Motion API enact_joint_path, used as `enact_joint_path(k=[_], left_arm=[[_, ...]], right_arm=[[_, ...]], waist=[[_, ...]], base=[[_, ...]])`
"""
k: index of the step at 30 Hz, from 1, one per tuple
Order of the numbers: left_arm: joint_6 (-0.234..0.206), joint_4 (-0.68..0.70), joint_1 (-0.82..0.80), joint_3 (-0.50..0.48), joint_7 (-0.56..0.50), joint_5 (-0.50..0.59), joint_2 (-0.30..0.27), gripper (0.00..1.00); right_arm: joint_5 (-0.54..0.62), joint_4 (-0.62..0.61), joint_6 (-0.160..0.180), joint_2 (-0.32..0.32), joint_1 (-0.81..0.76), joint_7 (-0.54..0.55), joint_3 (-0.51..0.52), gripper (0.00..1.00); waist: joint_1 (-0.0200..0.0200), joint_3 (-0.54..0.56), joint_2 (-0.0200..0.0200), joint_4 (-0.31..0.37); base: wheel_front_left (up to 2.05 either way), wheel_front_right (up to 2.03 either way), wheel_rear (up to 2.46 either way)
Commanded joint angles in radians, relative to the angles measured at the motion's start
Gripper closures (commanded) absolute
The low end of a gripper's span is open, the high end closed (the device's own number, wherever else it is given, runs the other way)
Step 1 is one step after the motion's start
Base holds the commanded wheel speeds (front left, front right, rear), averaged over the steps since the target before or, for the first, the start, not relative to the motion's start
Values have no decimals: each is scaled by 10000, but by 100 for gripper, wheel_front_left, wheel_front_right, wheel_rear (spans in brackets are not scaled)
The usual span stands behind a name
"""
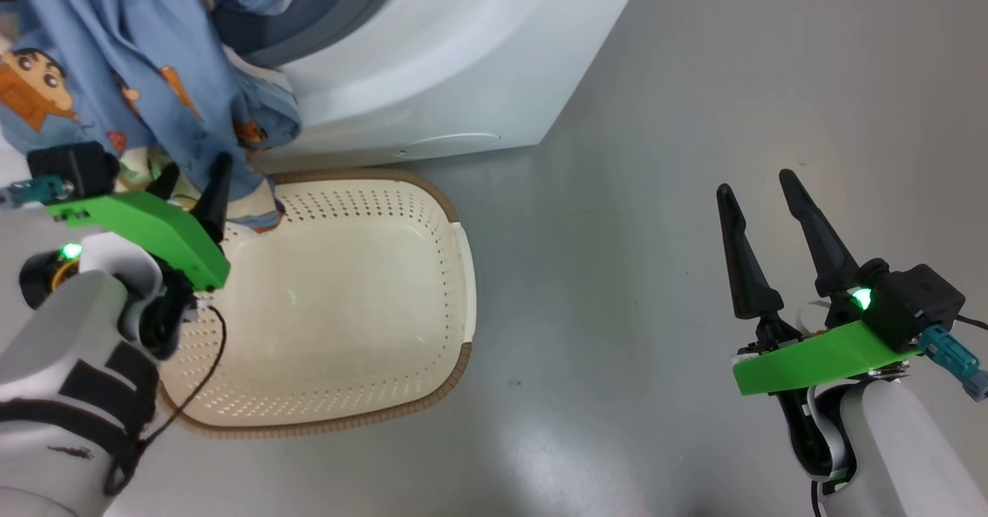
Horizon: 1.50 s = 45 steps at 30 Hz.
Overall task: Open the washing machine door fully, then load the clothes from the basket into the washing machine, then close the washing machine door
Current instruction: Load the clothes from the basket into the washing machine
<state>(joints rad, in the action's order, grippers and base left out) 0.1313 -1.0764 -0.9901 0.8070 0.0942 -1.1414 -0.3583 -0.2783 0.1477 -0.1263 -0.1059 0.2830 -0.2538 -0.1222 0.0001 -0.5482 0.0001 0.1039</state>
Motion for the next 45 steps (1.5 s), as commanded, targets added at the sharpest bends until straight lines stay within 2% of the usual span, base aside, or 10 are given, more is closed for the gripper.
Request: enact_joint_path(k=[1,5,10,12,13,19,29,37,45], left_arm=[[-6,-54,-352,-189,53,-145,-470,0],[-6,-287,-645,-172,625,-215,-491,0],[-6,-393,-833,62,711,-289,-512,0],[-6,-376,-883,158,726,-332,-522,77],[-6,-342,-894,217,757,-344,-532,100],[-6,-173,-846,540,992,-371,-585,100],[-6,722,-706,1264,1654,235,-636,100],[-6,1923,-972,120,1672,1392,-809,100],[-6,1438,-1839,-75,1674,1663,-728,100]], right_arm=[[221,-284,-44,-9,34,-80,-127,0],[278,-308,-44,28,9,-80,-116,0],[296,-271,-44,52,32,-80,-133,0],[297,-239,-44,52,42,-80,-138,0],[296,-223,-44,50,47,-80,-141,0],[272,-159,-44,39,51,-80,-147,0],[89,16,-44,54,10,-80,-187,0],[-84,235,-44,20,35,-80,-325,0],[-130,205,-44,-1,81,-80,-501,0]], waist=[[-1,-99,-1,65],[-1,-138,-1,99],[-1,-152,-1,119],[-1,-138,-1,118],[-1,-126,-1,115],[-1,-3,-1,72],[-1,364,-1,-241],[-1,694,-1,-416],[-1,442,-1,-97]], base=[[0,0,0],[0,0,0],[0,0,0],[0,0,0],[0,0,0],[0,0,0],[0,0,0],[0,0,0],[0,0,0]])
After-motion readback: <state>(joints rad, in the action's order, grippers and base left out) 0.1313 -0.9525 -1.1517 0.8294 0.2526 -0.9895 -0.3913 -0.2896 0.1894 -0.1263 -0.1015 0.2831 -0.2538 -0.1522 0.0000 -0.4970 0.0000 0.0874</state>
